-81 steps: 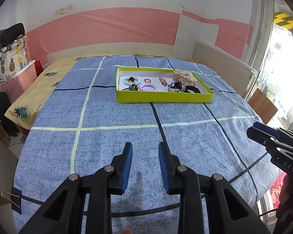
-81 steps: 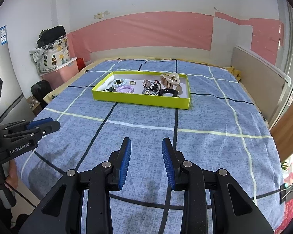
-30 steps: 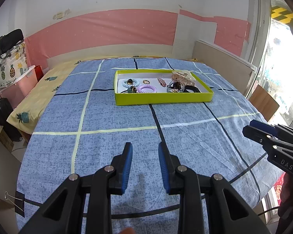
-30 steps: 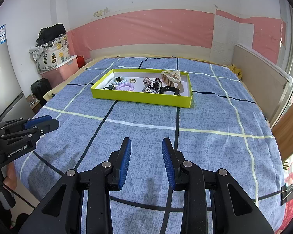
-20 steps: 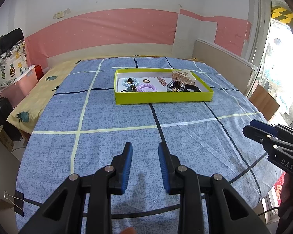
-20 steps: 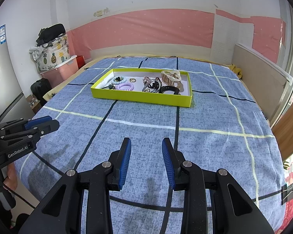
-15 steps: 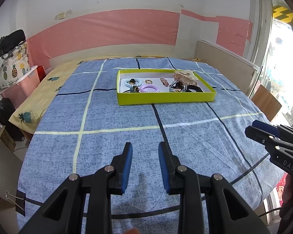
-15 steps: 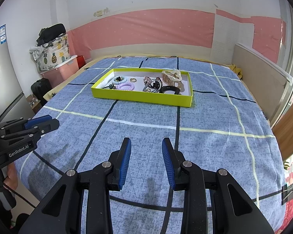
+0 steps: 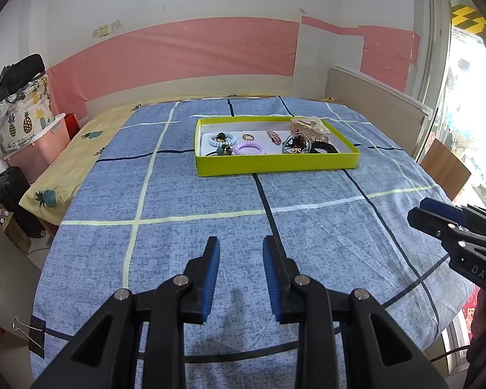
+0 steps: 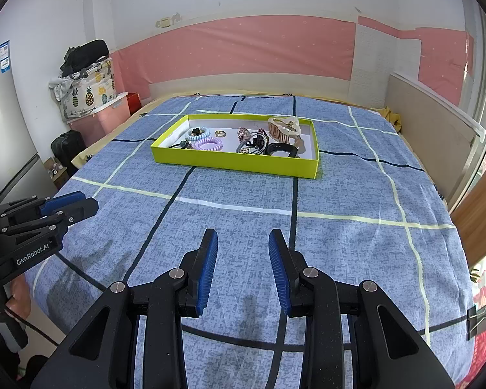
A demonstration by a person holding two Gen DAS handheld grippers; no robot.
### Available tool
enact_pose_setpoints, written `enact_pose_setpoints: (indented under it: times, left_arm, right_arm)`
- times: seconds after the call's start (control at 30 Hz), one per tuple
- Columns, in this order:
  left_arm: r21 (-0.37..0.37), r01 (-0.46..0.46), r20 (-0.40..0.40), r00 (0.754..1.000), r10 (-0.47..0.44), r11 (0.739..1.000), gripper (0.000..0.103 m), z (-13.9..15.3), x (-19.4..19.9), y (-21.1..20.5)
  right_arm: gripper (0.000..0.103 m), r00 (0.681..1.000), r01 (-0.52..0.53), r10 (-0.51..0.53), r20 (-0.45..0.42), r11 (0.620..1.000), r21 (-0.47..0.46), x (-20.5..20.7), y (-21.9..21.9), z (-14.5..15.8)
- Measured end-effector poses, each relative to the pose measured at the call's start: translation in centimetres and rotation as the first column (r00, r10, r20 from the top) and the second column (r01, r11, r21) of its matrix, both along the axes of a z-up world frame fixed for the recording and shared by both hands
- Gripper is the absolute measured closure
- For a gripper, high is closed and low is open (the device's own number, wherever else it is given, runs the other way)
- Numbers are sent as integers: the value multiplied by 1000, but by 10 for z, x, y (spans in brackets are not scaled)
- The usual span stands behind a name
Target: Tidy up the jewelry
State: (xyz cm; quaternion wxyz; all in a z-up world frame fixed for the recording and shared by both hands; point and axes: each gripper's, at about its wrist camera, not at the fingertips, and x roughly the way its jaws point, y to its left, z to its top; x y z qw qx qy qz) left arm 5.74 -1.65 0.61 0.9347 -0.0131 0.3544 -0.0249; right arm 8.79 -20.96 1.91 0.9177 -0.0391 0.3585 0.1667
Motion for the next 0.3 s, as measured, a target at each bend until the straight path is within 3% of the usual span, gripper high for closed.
enact_pose_setpoints:
  times: [0.3]
  left_arm:
    - [-8,12,2,1000,-12,1000,74,-1,0,-2]
  right_arm:
    - [69,1000,0,0,1,1000,0,0,0,0]
